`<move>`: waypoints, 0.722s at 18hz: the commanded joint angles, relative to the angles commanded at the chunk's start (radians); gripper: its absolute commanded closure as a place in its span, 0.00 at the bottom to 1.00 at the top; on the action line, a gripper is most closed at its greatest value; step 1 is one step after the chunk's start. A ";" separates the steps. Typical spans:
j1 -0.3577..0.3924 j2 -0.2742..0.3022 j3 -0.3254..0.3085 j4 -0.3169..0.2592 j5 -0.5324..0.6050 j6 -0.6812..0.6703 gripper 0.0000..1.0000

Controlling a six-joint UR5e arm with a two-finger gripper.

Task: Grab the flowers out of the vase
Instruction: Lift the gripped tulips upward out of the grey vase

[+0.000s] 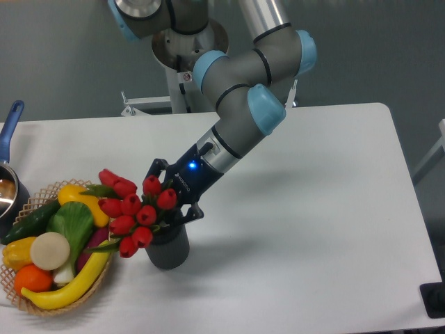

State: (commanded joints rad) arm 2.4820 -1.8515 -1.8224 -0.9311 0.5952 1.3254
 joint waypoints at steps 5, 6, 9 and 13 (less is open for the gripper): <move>0.026 0.015 0.008 0.000 -0.069 -0.040 0.56; 0.032 0.021 0.014 -0.002 -0.075 -0.057 0.56; 0.037 0.035 0.034 -0.002 -0.078 -0.104 0.56; 0.043 0.052 0.058 -0.002 -0.092 -0.170 0.56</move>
State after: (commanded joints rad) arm 2.5249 -1.7994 -1.7641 -0.9327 0.5033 1.1553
